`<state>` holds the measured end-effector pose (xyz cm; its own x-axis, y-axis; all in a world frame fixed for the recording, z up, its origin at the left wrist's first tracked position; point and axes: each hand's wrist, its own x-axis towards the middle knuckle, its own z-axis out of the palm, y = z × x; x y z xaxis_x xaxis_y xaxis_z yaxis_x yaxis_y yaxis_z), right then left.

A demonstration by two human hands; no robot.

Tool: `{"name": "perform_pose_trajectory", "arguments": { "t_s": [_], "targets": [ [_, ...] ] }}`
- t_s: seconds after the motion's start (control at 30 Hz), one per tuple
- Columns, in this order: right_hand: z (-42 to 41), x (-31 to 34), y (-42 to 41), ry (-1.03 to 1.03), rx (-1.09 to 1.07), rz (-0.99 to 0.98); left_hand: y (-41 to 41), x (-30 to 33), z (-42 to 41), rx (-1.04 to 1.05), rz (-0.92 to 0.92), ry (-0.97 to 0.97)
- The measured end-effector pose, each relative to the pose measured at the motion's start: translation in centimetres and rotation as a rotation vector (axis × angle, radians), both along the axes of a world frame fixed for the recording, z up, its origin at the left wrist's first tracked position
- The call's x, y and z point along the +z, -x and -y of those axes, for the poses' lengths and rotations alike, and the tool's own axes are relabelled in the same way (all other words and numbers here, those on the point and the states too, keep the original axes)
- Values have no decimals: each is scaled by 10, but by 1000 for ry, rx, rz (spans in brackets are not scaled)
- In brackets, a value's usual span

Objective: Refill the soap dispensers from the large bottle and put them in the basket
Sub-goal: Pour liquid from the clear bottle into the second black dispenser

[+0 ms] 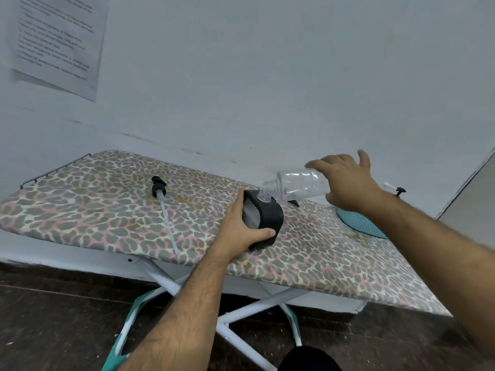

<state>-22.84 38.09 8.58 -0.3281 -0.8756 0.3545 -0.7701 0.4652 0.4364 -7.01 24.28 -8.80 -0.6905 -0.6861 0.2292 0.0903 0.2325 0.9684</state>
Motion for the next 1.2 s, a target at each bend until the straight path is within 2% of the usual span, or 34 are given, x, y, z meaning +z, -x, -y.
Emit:
{"name": "perform_pose_trajectory", "arguments": {
  "t_s": [0.27, 0.37, 0.47, 0.6, 0.93, 1.2],
  "targets": [
    [-14, -47, 11, 178, -66, 436, -1, -1, 0, 8, 4, -16],
    [-19, -66, 13, 267, -41, 657, -2, -2, 0, 16, -4, -4],
    [-20, -86, 15, 400, 37, 897, -1, -2, -3, 8, -11, -15],
    [-13, -112, 15, 625, 99, 1100, -2, 0, -5, -17, -23, -38],
    [12, -151, 7, 923, 135, 1228, -4, 3, -10, 47, -17, -2],
    [18, -158, 7, 958, 120, 1282, -4, 1, -11, 169, -30, 1]
  ]
}}
